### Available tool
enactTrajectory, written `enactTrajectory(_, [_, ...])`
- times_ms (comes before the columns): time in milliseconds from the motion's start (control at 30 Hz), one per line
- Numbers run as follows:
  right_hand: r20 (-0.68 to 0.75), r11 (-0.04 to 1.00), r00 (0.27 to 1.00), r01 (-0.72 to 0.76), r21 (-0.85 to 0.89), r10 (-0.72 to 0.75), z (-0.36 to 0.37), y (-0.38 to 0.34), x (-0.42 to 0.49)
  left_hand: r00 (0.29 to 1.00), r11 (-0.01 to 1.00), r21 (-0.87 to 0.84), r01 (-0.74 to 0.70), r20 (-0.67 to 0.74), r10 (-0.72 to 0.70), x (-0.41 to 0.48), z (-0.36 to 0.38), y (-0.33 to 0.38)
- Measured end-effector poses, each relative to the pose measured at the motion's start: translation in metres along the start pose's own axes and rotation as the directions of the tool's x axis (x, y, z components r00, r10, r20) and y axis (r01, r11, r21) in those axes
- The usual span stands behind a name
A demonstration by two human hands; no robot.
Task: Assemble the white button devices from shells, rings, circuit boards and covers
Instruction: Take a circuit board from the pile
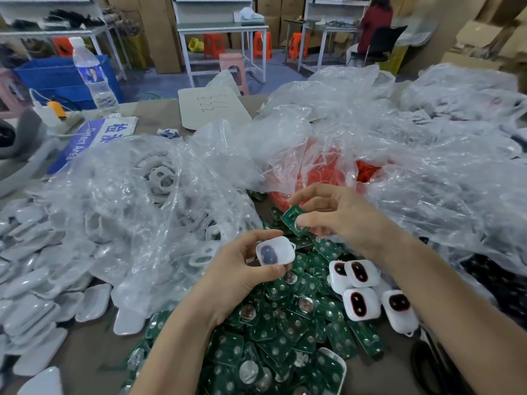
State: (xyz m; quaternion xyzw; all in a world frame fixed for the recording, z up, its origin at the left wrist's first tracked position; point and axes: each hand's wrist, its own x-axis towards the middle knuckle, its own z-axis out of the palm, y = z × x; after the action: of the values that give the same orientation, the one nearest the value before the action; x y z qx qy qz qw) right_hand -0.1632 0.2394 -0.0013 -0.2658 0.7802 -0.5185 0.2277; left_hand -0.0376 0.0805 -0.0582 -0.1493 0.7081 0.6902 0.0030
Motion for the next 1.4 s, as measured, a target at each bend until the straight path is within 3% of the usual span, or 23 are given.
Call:
enactTrajectory(267, [0.359,0.962,0.932,0.139,-0.234,-0.048,0.007,-0.015,0.012,1.000,0.997,0.074,0.016,0.025,-0.018,-0.001,-0.001,0.002])
enactTrajectory(767, [0.322,0.859,0.942,0.238,-0.453,-0.092,0.019,-0.012,0.008,0.999,0.998,0.063,-0.024,0.024,0.022,-0.001,-0.001,0.003])
enactTrajectory(1167, [0.403,0.652,0.866,0.492,-0.577,-0.296,0.020,-0.003,-0.002,0.999,0.999,0.044,-0.028,0.023,0.027,0.000,-0.002,0.000])
enactTrajectory(1400, [0.178,0.889,0.919,0.388,-0.245,-0.352,-0.005,-0.002,0.002,1.000,0.998,0.069,-0.002,0.017,0.001,0.000,-0.002,-0.001])
